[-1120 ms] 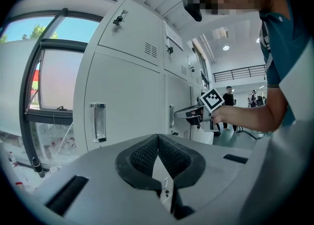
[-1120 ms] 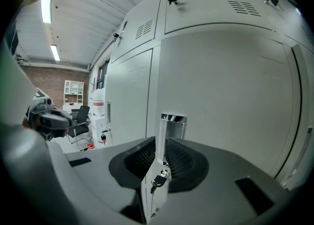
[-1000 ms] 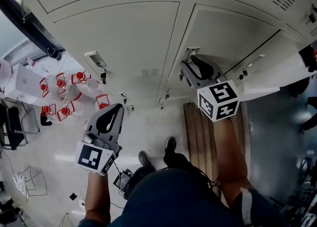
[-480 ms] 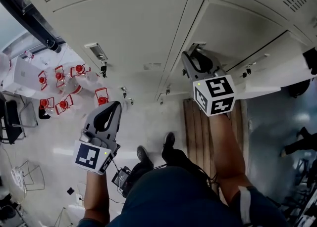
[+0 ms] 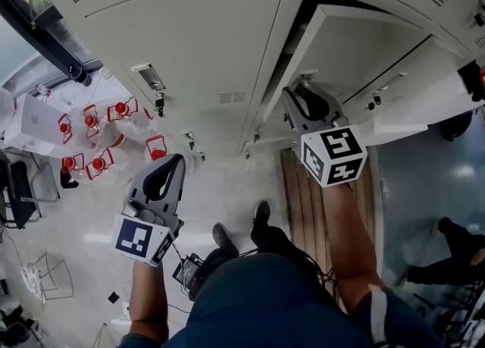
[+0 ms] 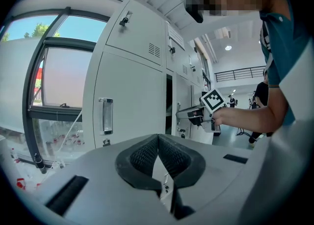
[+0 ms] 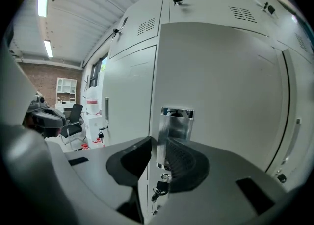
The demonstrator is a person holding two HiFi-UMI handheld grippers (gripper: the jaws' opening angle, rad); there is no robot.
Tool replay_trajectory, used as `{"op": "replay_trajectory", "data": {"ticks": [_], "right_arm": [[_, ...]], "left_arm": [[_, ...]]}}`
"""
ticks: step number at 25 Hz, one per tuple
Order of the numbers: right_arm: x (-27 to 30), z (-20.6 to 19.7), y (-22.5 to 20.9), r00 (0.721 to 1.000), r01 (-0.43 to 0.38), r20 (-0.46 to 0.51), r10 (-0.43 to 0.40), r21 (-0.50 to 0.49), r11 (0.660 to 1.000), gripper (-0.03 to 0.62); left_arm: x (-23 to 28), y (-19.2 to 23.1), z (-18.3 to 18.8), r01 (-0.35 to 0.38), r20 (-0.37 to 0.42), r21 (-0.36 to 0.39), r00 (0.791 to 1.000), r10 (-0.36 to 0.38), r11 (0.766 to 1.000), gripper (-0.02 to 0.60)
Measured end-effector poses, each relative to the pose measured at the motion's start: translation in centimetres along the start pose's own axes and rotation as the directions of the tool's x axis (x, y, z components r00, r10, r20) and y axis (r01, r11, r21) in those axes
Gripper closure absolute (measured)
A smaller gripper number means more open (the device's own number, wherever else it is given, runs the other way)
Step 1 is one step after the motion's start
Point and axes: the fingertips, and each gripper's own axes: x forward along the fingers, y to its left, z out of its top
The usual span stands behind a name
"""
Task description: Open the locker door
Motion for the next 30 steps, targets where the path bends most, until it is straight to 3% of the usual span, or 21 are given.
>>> {"op": "replay_trajectory", "data": {"ticks": [10,11,12,14,16,18,22,23,24,25,30], "right_arm": [[-5.2,-1.4,0.8,0.998,0.064,-0.003,-0.064,0.013,0.998,0.484],[-5.9,-1.7,0.2,0.994,0.105,-0.006,-0.105,0.005,0.994,0.484],[-6.8,-2.1,-0.9,0.986,0.169,-0.011,-0.169,-0.007,0.986,0.549],[-9.2,-3.5,-4.5,0.955,0.294,-0.034,-0.294,-0.003,0.956,0.560],[-11.9,-4.4,-7.1,0.934,0.354,-0.051,-0.353,0.014,0.935,0.560],[-13.2,-3.8,-6.7,0.937,0.347,-0.039,-0.348,-0.016,0.938,0.559],[-11.7,-2.0,-1.2,0.977,0.211,0.030,-0.211,0.020,0.977,0.556],[-10.9,-1.4,-0.2,0.981,0.188,0.045,-0.189,0.025,0.982,0.534],[-10.2,-0.9,0.4,0.982,0.181,0.056,-0.182,0.027,0.983,0.431],[-9.5,-0.5,0.7,0.980,0.188,0.061,-0.189,0.025,0.982,0.396],[-7.2,-0.2,-0.2,0.959,0.278,0.047,-0.279,0.012,0.960,0.391]], "left_arm": [[-1.5,-0.6,0.7,0.023,-0.009,0.032,1.000,-0.023,0.999,0.565],[-1.6,-0.7,0.8,0.027,-0.006,0.034,1.000,-0.027,0.999,0.565],[-1.7,-0.8,0.9,0.032,-0.004,0.037,0.999,-0.032,0.999,0.565],[-2.0,-1.2,0.9,0.046,0.000,0.043,0.999,-0.046,0.998,0.565],[-2.0,-1.6,0.7,0.063,-0.001,0.049,0.998,-0.063,0.997,0.565],[-1.7,-2.1,0.5,0.083,-0.007,0.057,0.997,-0.082,0.995,0.565],[-1.2,-3.9,0.3,0.120,-0.024,0.071,0.993,-0.118,0.990,0.565],[-1.1,-4.4,0.5,0.128,-0.022,0.078,0.992,-0.127,0.989,0.565],[-1.1,-4.8,0.8,0.135,-0.016,0.084,0.991,-0.134,0.987,0.565],[-1.1,-5.1,1.0,0.138,-0.011,0.088,0.990,-0.138,0.987,0.565],[-2.2,-5.0,1.4,0.120,0.002,0.079,0.993,-0.121,0.990,0.565]]}}
